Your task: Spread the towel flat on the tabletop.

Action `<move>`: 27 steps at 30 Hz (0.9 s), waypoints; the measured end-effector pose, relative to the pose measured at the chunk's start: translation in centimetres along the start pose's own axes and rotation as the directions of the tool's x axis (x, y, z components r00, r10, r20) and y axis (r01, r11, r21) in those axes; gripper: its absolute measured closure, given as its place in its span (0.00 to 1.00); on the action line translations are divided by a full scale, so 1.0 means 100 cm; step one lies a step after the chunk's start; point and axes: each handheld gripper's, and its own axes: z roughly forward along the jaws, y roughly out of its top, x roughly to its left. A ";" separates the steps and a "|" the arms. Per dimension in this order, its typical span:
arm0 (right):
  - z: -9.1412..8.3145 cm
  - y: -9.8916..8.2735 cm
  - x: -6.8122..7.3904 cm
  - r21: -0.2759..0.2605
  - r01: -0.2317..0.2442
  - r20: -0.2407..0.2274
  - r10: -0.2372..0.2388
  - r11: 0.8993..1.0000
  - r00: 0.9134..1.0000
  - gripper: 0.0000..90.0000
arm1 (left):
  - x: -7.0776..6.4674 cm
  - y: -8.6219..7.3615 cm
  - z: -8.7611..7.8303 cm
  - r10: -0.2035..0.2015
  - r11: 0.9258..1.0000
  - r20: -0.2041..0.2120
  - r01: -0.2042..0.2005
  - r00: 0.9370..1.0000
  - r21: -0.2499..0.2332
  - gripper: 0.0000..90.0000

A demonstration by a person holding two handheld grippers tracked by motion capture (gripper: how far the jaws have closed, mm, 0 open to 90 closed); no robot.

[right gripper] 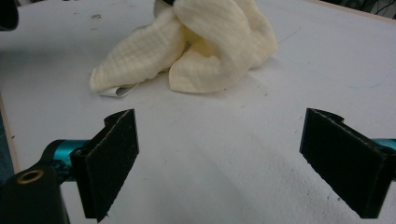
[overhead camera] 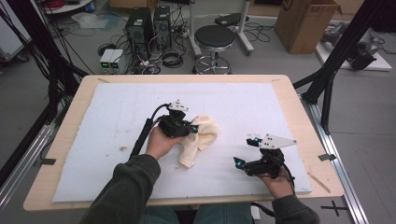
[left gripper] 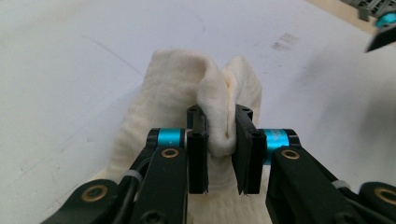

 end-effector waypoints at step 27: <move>0.007 0.002 0.005 0.024 0.020 -0.037 -0.019 1.000 0.999 0.17 | -0.016 -0.018 -0.035 0.041 0.996 0.029 -0.039 0.999 -0.085 0.51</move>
